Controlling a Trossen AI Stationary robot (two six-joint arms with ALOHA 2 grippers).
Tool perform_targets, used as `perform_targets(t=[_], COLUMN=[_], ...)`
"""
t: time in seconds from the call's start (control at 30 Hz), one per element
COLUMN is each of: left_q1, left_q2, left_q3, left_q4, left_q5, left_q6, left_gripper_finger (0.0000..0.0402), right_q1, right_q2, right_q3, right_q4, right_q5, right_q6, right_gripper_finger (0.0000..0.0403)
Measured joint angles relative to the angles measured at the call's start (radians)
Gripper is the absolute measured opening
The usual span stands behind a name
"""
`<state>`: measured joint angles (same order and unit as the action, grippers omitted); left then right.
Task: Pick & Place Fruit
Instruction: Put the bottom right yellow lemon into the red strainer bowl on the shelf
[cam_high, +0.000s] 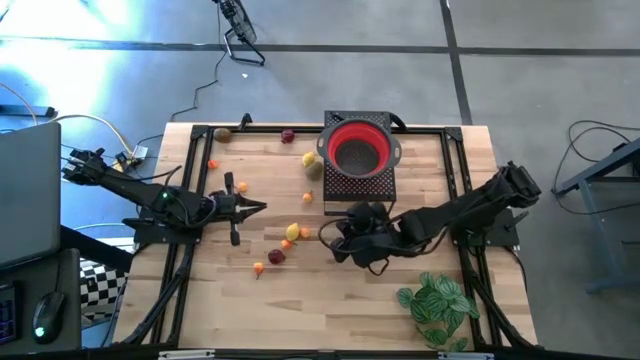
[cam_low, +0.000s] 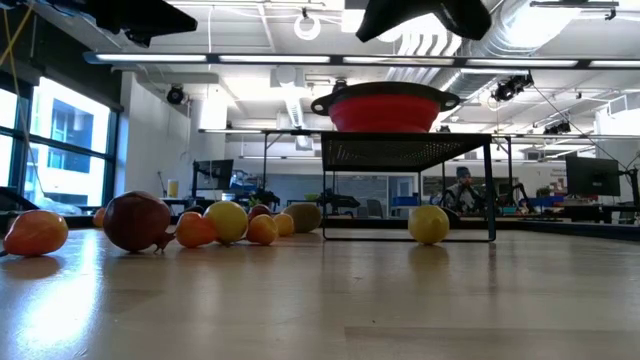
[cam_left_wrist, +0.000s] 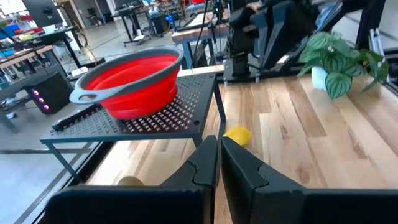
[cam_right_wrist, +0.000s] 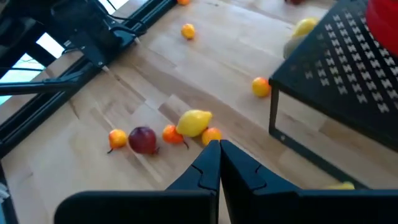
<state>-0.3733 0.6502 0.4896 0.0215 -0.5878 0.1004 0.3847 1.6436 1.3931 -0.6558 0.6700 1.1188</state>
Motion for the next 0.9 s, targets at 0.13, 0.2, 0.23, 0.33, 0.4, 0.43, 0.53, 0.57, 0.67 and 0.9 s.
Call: perform_targets(t=[0.13,0.2,0.23,0.33,0.4,0.43,0.53,0.57,0.67,0.9], left_q1=[0.0,0.0,0.0,0.0,0.0,0.0,0.0,0.0,0.0,0.0], left_q2=[0.0,0.0,0.0,0.0,0.0,0.0,0.0,0.0,0.0,0.0], left_q3=[0.0,0.0,0.0,0.0,0.0,0.0,0.0,0.0,0.0,0.0], left_q4=[-0.005,-0.006,-0.006,-0.005,-0.007,-0.009,-0.029,-0.034,-0.039,-0.04], left_q5=[-0.001,-0.001,-0.001,-0.001,-0.001,-0.001,-0.001,-0.001,-0.003,-0.01], left_q6=[0.0,0.0,0.0,0.0,0.0,0.0,-0.001,-0.001,-0.001,-0.001], left_gripper_finger=[0.0017,0.0017,0.0017,0.0017,0.0017,0.0017,0.0017,0.0017,0.0017,0.0017], right_q1=[0.024,0.036,0.041,0.056,0.057,0.06,0.061,0.064,0.079,0.135], right_q2=[0.0,0.0,0.0,0.009,0.019,0.023,0.063,0.081,0.144,0.2], right_q3=[0.007,0.007,0.007,0.007,0.007,0.006,0.007,0.007,0.006,0.082], right_q4=[-0.059,-0.099,-0.127,-0.216,-0.287,-0.328,-0.414,-0.427,-0.397,-0.369], right_q5=[0.0,-0.008,-0.018,-0.055,-0.109,-0.151,-0.275,-0.316,-0.35,-0.207], right_q6=[0.105,0.181,0.22,0.34,0.426,0.476,0.599,0.624,0.67,0.78], right_gripper_finger=[0.0002,0.0002,0.0002,0.0002,0.0002,0.0002,0.0002,0.0002,0.0002,0.0002])
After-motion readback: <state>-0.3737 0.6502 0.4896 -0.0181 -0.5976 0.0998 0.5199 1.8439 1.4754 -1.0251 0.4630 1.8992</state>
